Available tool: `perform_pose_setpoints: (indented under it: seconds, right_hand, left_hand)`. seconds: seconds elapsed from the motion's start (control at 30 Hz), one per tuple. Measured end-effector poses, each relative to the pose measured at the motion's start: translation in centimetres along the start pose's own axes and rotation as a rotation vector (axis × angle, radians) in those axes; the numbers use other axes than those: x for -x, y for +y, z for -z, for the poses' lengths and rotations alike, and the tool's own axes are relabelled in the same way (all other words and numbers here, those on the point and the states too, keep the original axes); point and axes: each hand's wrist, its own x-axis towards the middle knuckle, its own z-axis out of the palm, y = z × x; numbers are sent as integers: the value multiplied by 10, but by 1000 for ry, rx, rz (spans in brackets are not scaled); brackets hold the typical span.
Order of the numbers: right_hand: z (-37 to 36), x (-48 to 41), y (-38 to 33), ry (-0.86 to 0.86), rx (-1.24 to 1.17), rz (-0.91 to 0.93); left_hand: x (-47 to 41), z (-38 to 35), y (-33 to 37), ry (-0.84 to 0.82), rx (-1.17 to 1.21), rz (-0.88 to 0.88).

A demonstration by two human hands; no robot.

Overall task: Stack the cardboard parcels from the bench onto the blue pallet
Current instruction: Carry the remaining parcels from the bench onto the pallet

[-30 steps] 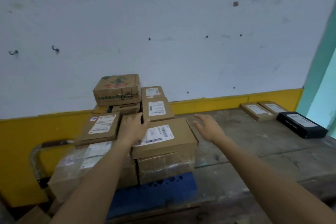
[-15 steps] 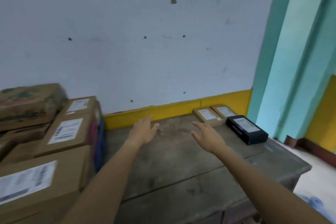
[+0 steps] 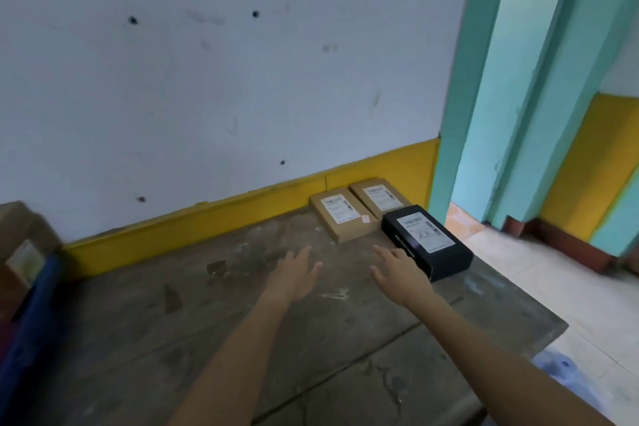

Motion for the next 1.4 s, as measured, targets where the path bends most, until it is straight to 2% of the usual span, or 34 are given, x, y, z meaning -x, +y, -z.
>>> perform_pose_setpoints:
  seconds: [0.2, 0.37, 0.5, 0.67, 0.97, 1.23, 1.4]
  right_hand:
    - [-20, -87, 12, 57, -38, -121]
    - [-53, -150, 15, 15, -138, -203]
    - [-76, -180, 15, 61, -278, -230]
    - [-89, -207, 17, 121, -328, -324]
    - [-102, -229, 18, 155, -334, -444]
    - [-99, -222, 18, 110, -412, -431]
    - [-100, -201, 15, 109, -466, -395]
  left_hand:
    - [-125, 8, 1, 46, 32, -24]
    - [-220, 1, -9, 19, 18, -29]
    - [-270, -16, -12, -18, -28, -58]
    - [-317, -31, -16, -27, -90, -67]
    - [-356, -48, -19, 35, 98, -75]
    - [-353, -51, -23, 36, 248, -86]
    - [-335, -52, -32, 45, 346, -27]
